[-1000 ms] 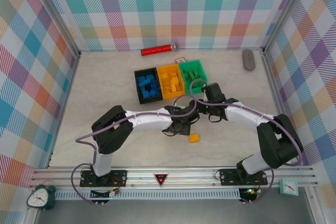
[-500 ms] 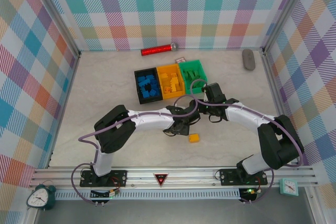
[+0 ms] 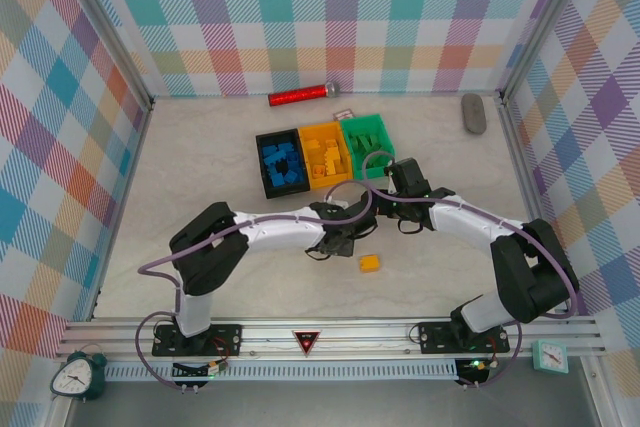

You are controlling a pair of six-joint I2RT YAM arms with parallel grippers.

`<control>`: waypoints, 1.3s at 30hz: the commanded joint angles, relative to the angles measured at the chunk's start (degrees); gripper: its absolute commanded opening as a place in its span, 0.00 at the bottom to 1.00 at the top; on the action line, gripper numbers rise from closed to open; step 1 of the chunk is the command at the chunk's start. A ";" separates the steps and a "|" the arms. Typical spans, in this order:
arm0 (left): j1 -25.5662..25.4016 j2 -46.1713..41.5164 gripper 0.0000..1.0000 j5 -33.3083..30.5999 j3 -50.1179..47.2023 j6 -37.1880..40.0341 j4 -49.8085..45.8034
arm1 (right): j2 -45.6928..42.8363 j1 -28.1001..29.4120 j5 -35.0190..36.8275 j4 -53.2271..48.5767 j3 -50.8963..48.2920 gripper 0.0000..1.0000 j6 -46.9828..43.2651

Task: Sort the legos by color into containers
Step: Pick up the lego from the middle-left of the table, then place the lego in the container.

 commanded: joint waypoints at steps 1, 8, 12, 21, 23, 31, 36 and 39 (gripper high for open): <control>0.29 -4.71 0.59 -3.99 -0.99 0.36 0.56 | -0.29 -0.26 -0.48 1.13 -0.48 0.81 0.78; 0.29 -6.84 0.59 -6.44 -0.28 1.67 0.43 | -0.41 -0.26 -0.52 1.12 -0.58 0.81 0.90; 0.33 -7.40 0.59 -7.76 1.20 2.20 -0.39 | -0.82 -0.26 -0.16 1.39 -0.87 0.81 0.80; 2.22 -8.30 0.59 -8.52 3.45 3.69 -0.10 | -1.88 -0.43 1.40 0.16 -0.61 0.81 -0.01; 3.28 -8.40 0.59 -7.73 4.08 4.00 0.27 | -2.91 -0.52 1.68 0.51 -1.12 0.81 0.03; 9.52 -9.12 0.60 -5.45 9.02 7.63 0.39 | -4.18 -0.88 2.22 0.73 -1.77 0.81 -0.03; 14.27 -7.39 0.60 -3.01 13.01 10.73 2.37 | -3.76 -1.02 1.97 0.44 -1.57 0.81 0.03; 16.73 -4.84 0.61 -1.33 16.45 12.27 2.83 | -3.91 -1.02 1.78 0.84 -1.79 0.81 0.08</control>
